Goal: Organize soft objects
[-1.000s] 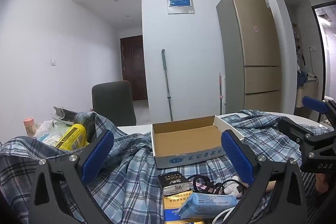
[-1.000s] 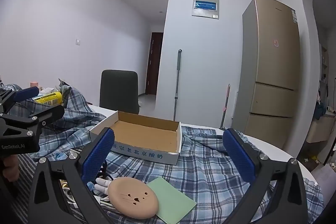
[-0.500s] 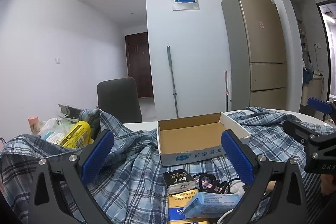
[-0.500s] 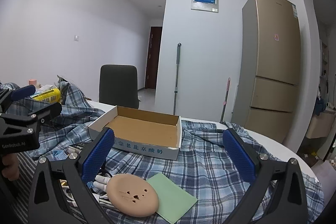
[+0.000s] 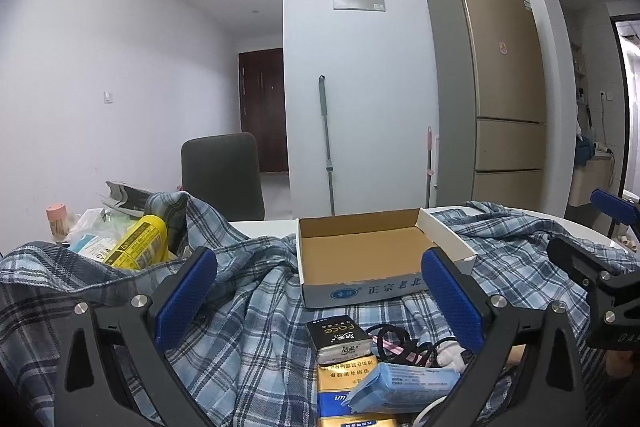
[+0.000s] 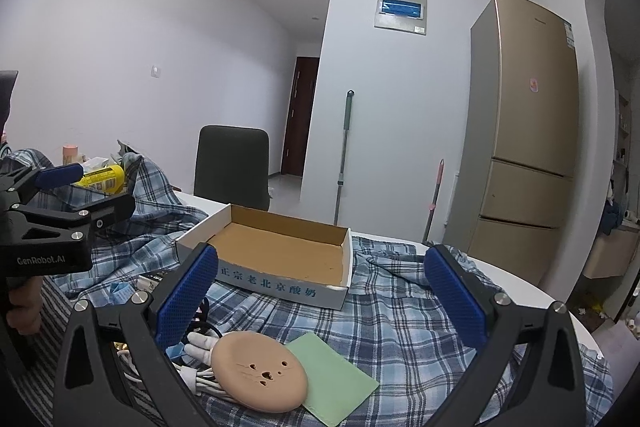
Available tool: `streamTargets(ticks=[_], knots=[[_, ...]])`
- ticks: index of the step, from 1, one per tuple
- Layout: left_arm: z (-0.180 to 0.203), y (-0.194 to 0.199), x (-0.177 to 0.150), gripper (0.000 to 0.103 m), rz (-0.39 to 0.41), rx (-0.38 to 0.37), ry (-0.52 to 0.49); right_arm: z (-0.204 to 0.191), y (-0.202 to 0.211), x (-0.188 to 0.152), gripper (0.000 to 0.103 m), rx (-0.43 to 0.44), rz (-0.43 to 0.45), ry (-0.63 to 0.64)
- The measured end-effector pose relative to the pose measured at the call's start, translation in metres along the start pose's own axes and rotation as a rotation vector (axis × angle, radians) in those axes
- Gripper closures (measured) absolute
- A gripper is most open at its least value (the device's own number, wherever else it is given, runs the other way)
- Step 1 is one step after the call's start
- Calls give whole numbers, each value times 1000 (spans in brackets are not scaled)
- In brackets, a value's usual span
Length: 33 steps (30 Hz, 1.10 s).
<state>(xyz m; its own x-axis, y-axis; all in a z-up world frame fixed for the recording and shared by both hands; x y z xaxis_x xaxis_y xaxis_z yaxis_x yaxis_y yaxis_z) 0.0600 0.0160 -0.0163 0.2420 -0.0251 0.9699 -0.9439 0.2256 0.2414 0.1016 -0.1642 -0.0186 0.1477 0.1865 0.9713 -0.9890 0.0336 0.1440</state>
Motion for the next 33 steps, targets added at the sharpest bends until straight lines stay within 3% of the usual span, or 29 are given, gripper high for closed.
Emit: streamTargets(ticks=[33], knots=[[1, -1, -2, 0, -21, -29, 4, -5, -3, -2, 0, -5, -13, 16]])
Point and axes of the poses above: each gripper's, at about its wrist camera, not at the fingertips, and y roughly against the way its jaws point, z to its right, x to its top, the point moved 5 cm from there along -y, roughly the way its jaws point, and after that the axes turned 15 degrees about -x, right-handed, at the moved point
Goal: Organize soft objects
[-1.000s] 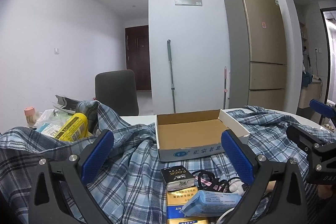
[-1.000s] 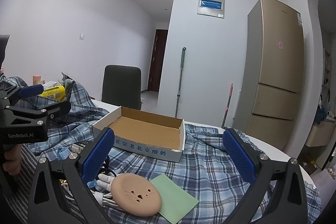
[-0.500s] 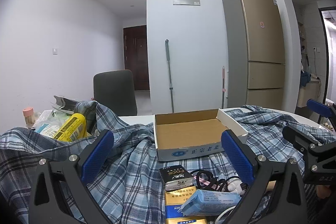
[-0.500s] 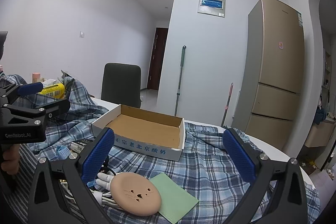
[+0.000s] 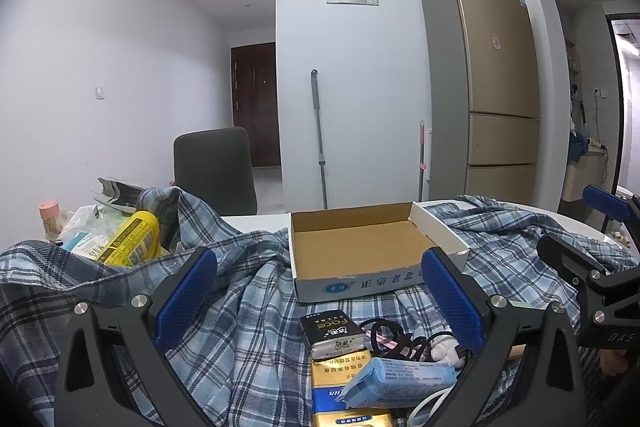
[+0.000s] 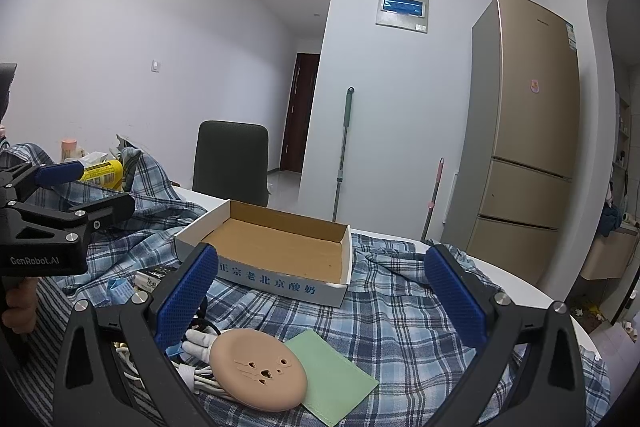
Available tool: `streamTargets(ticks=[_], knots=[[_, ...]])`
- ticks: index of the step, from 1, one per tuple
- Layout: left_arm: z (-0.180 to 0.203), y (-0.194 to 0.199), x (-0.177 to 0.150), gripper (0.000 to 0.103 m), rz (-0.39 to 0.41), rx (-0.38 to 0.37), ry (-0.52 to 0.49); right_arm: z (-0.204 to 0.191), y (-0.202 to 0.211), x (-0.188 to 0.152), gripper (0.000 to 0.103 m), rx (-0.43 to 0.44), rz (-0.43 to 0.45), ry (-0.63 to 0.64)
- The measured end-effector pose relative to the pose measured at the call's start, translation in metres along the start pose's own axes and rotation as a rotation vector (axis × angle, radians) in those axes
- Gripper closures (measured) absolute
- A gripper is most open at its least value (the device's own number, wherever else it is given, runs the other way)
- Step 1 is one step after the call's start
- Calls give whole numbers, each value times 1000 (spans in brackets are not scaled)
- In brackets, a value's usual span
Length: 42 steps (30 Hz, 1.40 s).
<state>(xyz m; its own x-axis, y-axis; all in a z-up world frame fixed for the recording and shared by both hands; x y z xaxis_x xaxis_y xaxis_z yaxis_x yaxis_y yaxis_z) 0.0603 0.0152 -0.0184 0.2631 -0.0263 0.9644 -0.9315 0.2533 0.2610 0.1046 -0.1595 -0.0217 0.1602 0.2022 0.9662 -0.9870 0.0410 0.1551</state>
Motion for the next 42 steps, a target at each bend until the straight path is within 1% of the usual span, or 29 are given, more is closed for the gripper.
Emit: streamTargets(ticks=[13, 17, 20, 25, 27, 31, 33, 37, 42], knots=[[-4, 1, 0, 0, -5, -5, 8, -1, 0, 0, 0, 0, 1, -1], [-2, 2, 1, 0, 5, -15, -1, -1, 0, 0, 0, 0, 3, 1], [-5, 6, 3, 0, 27, -8, 13, 0, 1, 0, 0, 0, 7, -2], [-7, 6, 5, 0, -6, -21, 41, 4, 3, 2, 0, -6, 17, -22], [-7, 6, 6, 0, -17, -19, 37, 6, 3, 3, 0, -7, 16, -32], [-5, 4, 6, 0, -42, -43, 25, 11, 6, 6, 0, 0, 21, -56], [-4, 3, 6, 0, -55, -75, 41, 11, 5, 6, 0, 10, 11, -58], [-2, 2, 5, 0, -70, -82, 32, 14, 4, 6, 0, 15, -2, -66], [2, -4, -1, 0, -108, -98, 22, 14, -2, 2, 0, 39, -45, -74]])
Point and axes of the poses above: each gripper's, at about its wrist camera, not at the fingertips, and y roughly against the way its jaws point, z to its right, x to its top, the point moved 5 cm from there along -y, roughly the way its jaws point, and after that the axes turned 15 degrees about -x, right-handed, at the moved point
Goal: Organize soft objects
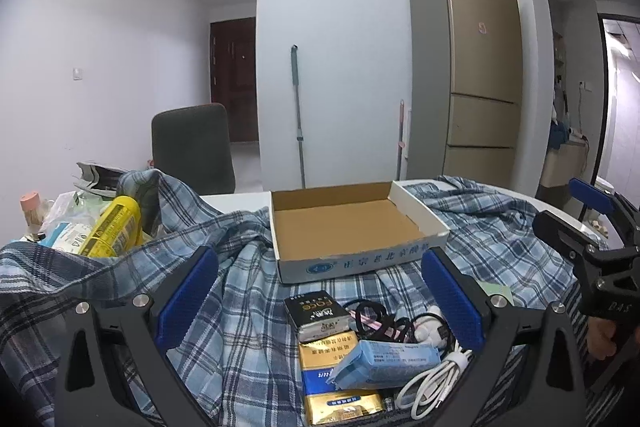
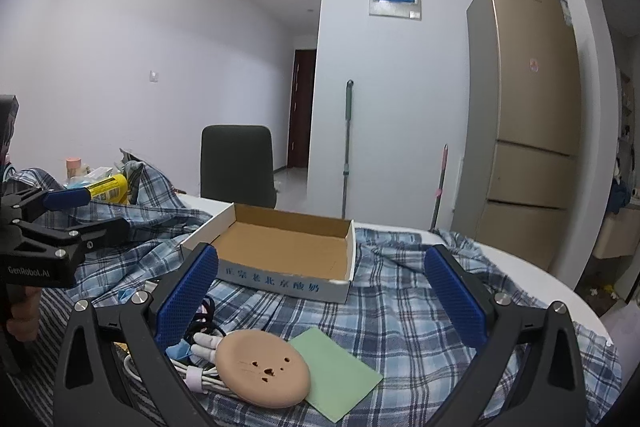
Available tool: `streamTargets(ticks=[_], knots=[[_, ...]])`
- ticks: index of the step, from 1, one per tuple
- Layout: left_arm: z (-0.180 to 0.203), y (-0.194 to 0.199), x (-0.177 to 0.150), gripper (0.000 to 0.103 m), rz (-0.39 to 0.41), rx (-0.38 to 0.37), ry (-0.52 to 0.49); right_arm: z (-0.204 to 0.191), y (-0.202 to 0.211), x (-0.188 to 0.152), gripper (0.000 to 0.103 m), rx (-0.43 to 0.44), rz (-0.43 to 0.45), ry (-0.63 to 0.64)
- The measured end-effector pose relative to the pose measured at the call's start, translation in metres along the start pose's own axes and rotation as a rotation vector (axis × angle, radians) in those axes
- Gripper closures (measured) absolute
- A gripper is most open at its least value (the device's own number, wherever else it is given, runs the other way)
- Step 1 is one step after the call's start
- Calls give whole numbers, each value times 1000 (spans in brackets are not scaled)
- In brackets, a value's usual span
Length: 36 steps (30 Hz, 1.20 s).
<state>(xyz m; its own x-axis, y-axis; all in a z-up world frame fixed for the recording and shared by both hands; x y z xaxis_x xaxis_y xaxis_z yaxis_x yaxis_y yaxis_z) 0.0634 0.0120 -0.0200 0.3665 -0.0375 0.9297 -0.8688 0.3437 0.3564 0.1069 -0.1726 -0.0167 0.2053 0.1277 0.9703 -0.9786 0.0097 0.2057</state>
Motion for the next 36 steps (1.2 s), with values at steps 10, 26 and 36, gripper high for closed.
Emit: streamTargets(ticks=[10, 26, 36], knots=[[-3, -10, -6, 0, -42, -10, 7, -2, 0, -2, 0, -12, 1, 12], [22, 9, 1, 0, -46, -5, -95, -19, -48, -39, 0, 374, -443, -66], [14, -3, -14, 0, -77, -21, -56, -33, -71, -77, 6, 407, -648, -47]])
Point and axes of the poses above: each gripper's, at about its wrist camera, not at the fingertips, and y roughly against the way its jaws point, z to its right, x to its top, the point moved 5 cm from there along -y, roughly the way its jaws point, and after that the axes turned 15 degrees about -x, right-handed, at the moved point
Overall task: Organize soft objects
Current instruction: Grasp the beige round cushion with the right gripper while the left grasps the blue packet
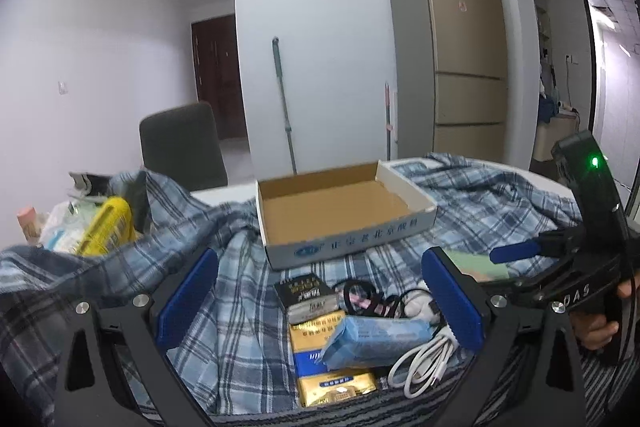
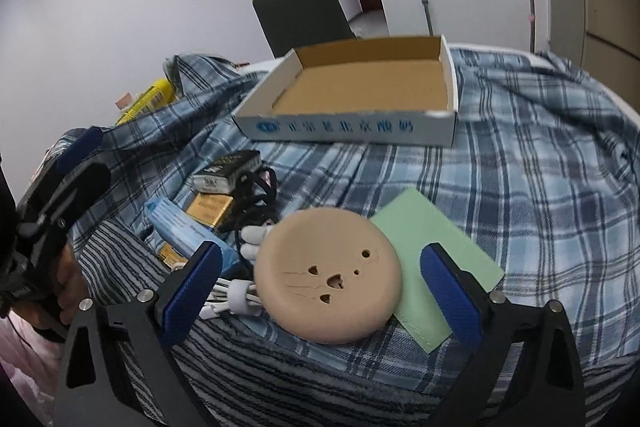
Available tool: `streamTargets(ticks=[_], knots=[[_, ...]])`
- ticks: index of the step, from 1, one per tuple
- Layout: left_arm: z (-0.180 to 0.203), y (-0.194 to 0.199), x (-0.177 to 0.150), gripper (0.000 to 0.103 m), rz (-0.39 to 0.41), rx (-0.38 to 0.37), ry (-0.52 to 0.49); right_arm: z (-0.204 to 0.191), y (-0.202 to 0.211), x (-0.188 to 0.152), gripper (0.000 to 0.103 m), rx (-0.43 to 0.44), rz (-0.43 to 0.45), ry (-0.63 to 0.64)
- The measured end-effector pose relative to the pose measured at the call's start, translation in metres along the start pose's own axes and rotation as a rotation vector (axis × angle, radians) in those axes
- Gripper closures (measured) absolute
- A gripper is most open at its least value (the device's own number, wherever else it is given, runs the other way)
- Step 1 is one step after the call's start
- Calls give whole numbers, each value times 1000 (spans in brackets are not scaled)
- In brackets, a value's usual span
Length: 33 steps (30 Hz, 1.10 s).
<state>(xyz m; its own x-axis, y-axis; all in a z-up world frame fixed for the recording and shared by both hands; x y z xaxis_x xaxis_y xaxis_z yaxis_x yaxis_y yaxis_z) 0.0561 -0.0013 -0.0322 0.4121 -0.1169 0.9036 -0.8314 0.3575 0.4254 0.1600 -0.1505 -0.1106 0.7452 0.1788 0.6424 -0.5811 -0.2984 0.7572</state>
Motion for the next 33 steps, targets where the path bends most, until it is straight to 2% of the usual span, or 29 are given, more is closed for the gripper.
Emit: streamTargets(ticks=[4, 5, 7, 11, 14, 18, 20, 25, 30, 32, 33], knots=[[-7, -8, -4, 0, -30, -26, 43, 3, -14, -3, 13, 27, -79, -24], [-9, -9, -5, 0, -35, -33, 54, 4, -16, -3, 18, 35, -93, -29], [-13, -13, -8, 0, -78, -51, 86, 3, -21, -5, 21, 48, -120, -36], [-18, -21, -15, 0, -144, -130, 168, 2, -20, -5, 26, 38, -117, -30], [-14, -26, -18, 4, -188, -167, 186, 2, -9, -3, 26, 26, -63, -17], [-8, -37, -28, 5, -277, -222, 233, -2, 15, 5, 26, -1, 67, 18], [-9, -42, -34, 6, -303, -217, 248, -3, 26, 7, 26, -11, 118, 37], [-12, -50, -41, 14, -333, -250, 296, -8, 28, 8, 26, -16, 124, 60], [-11, -54, -45, 24, -348, -271, 302, -9, 28, 6, 26, -15, 124, 67], [-9, -54, -46, 35, -352, -283, 299, -9, 29, 6, 26, -15, 127, 67], [-8, -55, -47, 37, -362, -290, 295, -10, 29, 6, 26, -17, 129, 68]])
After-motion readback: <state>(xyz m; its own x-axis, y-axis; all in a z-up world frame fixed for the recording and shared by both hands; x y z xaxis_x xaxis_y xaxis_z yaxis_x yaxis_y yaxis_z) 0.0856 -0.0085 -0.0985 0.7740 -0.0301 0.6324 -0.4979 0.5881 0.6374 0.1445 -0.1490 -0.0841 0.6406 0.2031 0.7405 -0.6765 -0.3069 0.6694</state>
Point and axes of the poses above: each gripper's, at about its wrist camera, not at the fingertips, and y roughly against the way its jaws point, z to its right, x to its top, the point moved 5 cm from there along -y, roughly the way its jaws point, and after that the axes turned 15 degrees about -x, right-handed, at the moved point
